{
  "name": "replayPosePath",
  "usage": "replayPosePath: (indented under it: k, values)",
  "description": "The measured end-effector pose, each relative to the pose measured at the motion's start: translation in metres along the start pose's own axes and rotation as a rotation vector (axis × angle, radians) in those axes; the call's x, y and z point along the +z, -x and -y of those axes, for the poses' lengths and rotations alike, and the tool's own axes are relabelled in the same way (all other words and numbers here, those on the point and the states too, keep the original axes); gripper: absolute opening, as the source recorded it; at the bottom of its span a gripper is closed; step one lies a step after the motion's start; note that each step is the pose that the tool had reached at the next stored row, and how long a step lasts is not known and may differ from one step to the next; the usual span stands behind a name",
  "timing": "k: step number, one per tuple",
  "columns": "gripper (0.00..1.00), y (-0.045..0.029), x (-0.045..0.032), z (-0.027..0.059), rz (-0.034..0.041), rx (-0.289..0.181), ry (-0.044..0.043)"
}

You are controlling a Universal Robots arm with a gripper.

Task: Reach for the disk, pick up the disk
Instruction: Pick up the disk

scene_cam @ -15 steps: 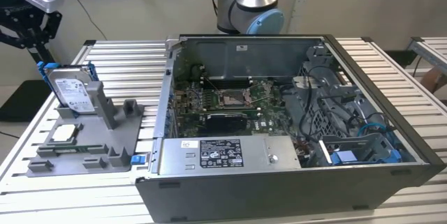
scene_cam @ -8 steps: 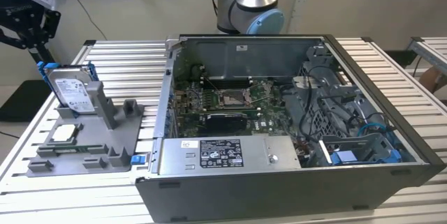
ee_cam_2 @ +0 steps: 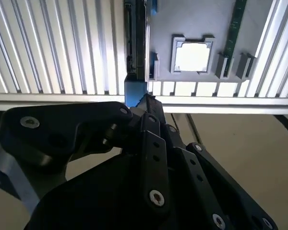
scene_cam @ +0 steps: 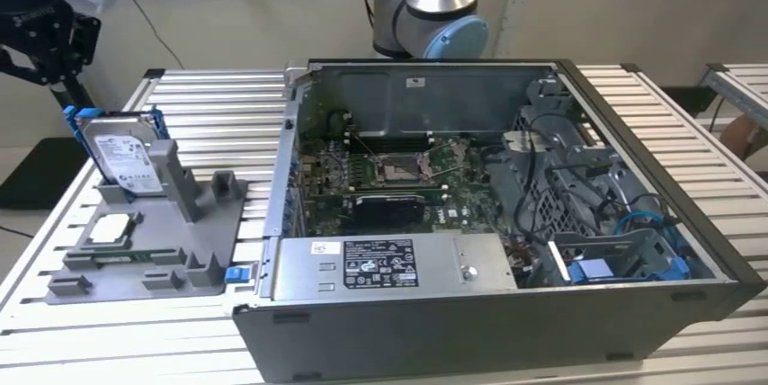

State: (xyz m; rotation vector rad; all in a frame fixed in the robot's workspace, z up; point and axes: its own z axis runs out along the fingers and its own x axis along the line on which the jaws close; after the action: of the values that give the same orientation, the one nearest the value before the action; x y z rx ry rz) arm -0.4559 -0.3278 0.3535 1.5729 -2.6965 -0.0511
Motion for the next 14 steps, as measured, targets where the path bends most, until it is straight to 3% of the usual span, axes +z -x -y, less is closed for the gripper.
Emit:
replayPosePath:
  k: [14]
  values:
    - [0.0, 0.0, 0.0, 0.0, -0.0097, -0.254, 0.0]
